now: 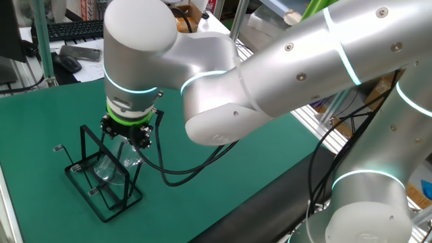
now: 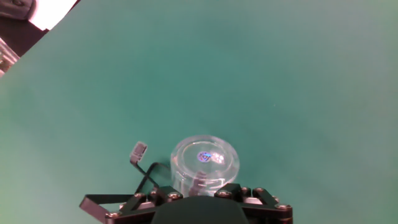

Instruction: Take the cup off the cup rack

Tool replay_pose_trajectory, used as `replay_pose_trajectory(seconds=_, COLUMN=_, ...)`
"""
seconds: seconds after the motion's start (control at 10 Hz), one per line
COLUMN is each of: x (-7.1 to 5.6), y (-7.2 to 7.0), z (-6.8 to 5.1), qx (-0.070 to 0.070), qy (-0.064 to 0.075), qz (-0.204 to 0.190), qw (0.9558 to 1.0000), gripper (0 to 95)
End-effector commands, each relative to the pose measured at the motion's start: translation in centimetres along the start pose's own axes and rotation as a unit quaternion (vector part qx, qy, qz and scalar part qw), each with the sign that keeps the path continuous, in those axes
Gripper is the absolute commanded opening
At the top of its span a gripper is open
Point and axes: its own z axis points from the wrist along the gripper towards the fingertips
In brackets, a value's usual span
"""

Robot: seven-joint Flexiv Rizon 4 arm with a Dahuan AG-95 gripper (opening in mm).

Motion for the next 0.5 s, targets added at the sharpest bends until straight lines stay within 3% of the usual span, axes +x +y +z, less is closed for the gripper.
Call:
replay_pose_trajectory(seconds=0.1, x=0.76, y=0.66, z=0.13, qx=0.010, qy=-0.021, qz=0.014, qw=0.9996, gripper=76.0)
replay_pose_trajectory(seconds=0.3, x=0.88, y=0.72, z=0.29, qx=0.003, qy=-0.034, qz=0.010, qw=0.9994, gripper=76.0)
replay_pose_trajectory(seconds=0.5, x=-0.07, y=0.93, z=0.43, qx=-0.003, qy=-0.039, qz=0.005, qw=0.9992, gripper=76.0)
